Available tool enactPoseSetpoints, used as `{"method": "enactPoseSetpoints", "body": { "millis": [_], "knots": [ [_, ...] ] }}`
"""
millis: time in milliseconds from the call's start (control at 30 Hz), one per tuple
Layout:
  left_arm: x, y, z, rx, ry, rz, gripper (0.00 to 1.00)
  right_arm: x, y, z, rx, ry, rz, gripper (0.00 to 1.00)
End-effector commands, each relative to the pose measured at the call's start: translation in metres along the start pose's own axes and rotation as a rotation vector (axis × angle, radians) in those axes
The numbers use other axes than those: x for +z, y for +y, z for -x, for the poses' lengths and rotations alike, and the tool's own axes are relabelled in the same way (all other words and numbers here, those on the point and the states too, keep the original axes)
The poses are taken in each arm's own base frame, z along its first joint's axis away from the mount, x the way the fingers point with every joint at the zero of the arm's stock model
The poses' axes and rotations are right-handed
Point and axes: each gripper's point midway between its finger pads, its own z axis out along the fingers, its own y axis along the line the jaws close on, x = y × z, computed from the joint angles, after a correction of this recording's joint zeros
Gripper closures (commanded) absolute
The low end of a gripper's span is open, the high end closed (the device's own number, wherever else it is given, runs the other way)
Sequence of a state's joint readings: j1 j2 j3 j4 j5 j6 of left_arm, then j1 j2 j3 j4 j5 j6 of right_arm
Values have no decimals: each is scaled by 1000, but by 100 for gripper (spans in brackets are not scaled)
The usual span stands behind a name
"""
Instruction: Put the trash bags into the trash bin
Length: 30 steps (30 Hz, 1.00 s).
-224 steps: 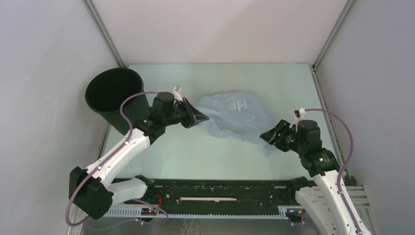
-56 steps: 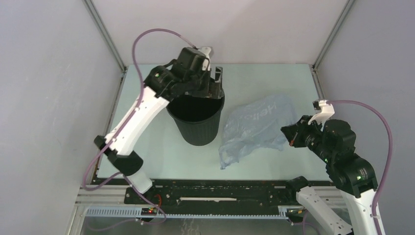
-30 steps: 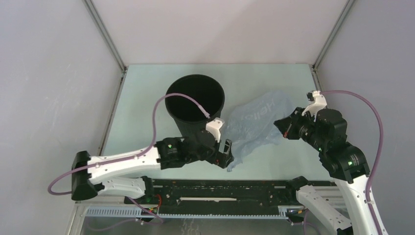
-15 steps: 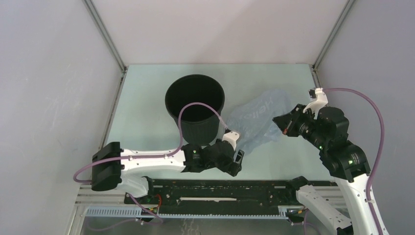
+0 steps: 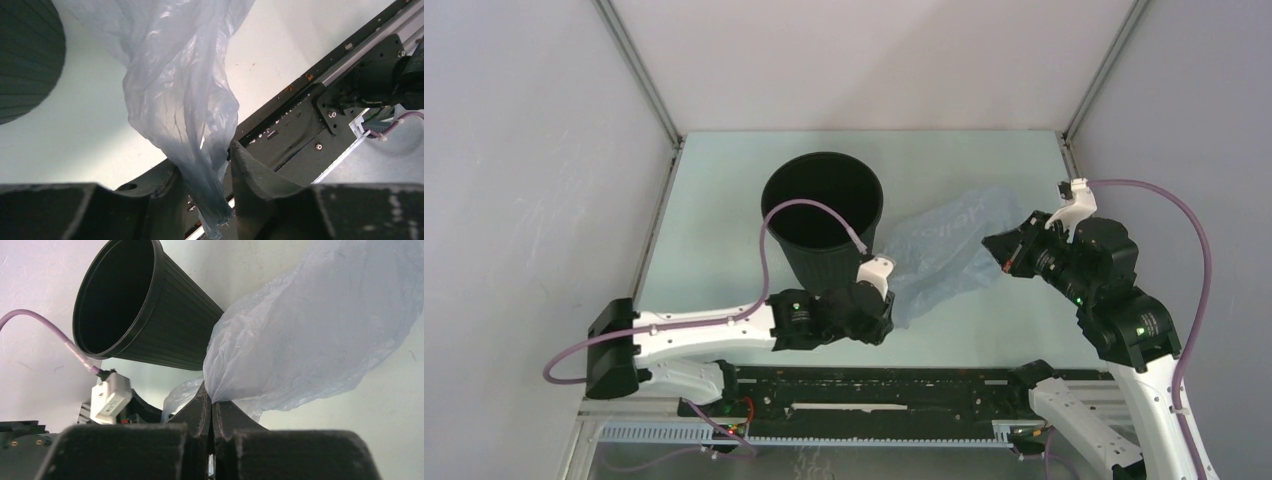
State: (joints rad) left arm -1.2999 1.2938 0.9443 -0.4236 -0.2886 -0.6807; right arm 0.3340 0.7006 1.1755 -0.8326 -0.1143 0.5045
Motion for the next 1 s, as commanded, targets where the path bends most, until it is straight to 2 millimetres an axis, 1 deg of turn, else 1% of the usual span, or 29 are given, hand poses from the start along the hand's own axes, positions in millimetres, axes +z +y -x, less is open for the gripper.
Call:
{"method": "enactPoseSetpoints", "body": {
  "millis": [0,133,200,233,267,333,433,467,533,567,600,633,667,700,733,767,833,900,967],
  "knots": [
    [-15,6,26,-6,-92,24,65,-5,8,15,1,-46,15,100],
    [-25,-6,49,32,-116,9,81,-10,-1,7,-17,-26,-19,100],
    [-33,-13,67,68,-135,8,88,-15,-5,6,-28,-32,-34,100],
    [-38,-15,77,89,-146,15,95,-20,-6,7,-31,-44,-37,100],
    [-44,-17,91,106,-163,26,99,-24,-6,8,-29,-57,-36,100],
    [-57,-21,124,131,-206,40,100,-33,-2,13,-17,-96,-21,100],
    [-82,-33,184,155,-300,-2,100,-40,6,25,-13,-141,4,100],
    [-91,-38,203,160,-331,-20,100,-42,11,31,-17,-155,16,100],
    [-113,-44,244,190,-405,-38,100,-43,22,46,-23,-181,45,100],
    [-124,-47,263,204,-444,-39,100,-45,31,55,-27,-198,72,100],
    [-140,-52,282,225,-488,-44,100,-46,40,64,-30,-213,100,100],
    [-152,-56,296,243,-522,-40,100,-48,52,75,-31,-240,140,100],
    [-168,-58,312,244,-568,-32,100,-49,63,85,-30,-259,180,100],
    [-195,-58,331,233,-639,-24,100,-50,74,95,-26,-279,222,100],
    [-208,-53,341,224,-677,7,100,-52,88,104,-27,-293,277,100],
    [-223,-44,350,206,-721,50,100,-54,105,114,-32,-303,344,100],
    [-252,-27,359,190,-793,117,100,-58,137,127,-35,-291,477,100],
    [-282,-11,361,177,-860,167,100,-62,167,136,-43,-271,608,100],
    [-311,11,360,140,-921,237,100,-68,194,141,-70,-262,714,100]
  ]
}}
